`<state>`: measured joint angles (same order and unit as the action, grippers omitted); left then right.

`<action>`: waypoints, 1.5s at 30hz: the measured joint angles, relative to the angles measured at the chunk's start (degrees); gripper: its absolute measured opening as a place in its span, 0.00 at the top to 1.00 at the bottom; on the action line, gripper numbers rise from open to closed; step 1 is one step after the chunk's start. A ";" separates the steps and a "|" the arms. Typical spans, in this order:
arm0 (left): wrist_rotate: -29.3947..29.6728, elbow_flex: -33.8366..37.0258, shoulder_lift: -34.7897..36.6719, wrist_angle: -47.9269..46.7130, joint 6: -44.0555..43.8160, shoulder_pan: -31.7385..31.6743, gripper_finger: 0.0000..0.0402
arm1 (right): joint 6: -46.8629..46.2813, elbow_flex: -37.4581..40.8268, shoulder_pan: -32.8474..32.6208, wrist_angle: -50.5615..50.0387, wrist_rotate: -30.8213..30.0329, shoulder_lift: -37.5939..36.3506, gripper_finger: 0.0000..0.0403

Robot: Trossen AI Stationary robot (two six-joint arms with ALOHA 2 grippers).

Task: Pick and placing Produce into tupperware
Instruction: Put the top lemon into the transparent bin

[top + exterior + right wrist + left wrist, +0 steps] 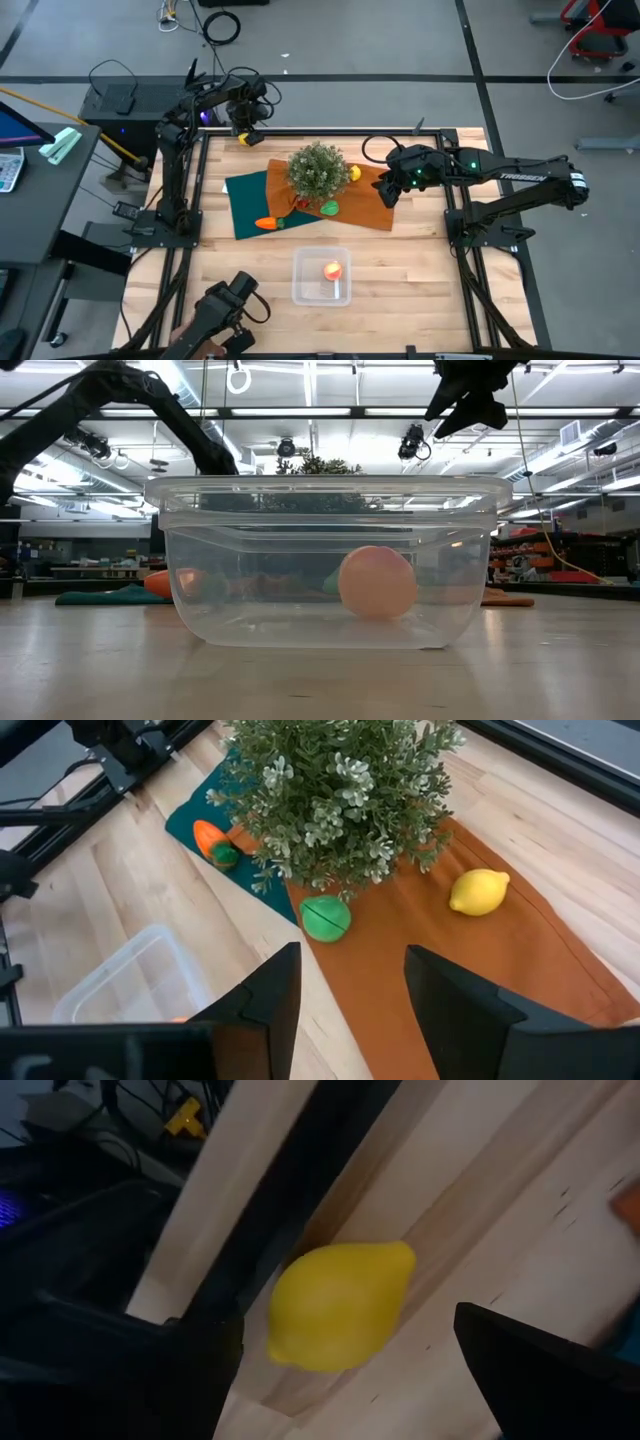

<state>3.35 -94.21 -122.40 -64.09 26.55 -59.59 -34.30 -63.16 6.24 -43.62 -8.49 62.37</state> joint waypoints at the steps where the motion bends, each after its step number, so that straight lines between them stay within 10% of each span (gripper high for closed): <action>1: 0.00 0.00 -0.30 -0.07 0.06 0.12 0.08 | 0.00 0.00 0.00 0.00 0.00 0.00 0.64; 16: 0.50 -0.20 -2.21 0.04 4.59 0.60 0.10 | -0.61 0.00 0.00 0.00 0.00 0.00 0.64; 30: 0.18 -0.13 -2.34 0.39 4.77 0.44 0.48 | -0.11 0.00 0.00 -0.02 -0.02 -0.01 0.64; 45: -0.52 0.05 -2.55 -4.12 0.99 0.72 0.49 | 1.00 0.00 0.02 -0.04 -0.70 -0.02 0.64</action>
<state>2.83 -94.17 -124.95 -68.21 27.54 -58.87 -33.31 -63.16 6.26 -43.66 -9.19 62.35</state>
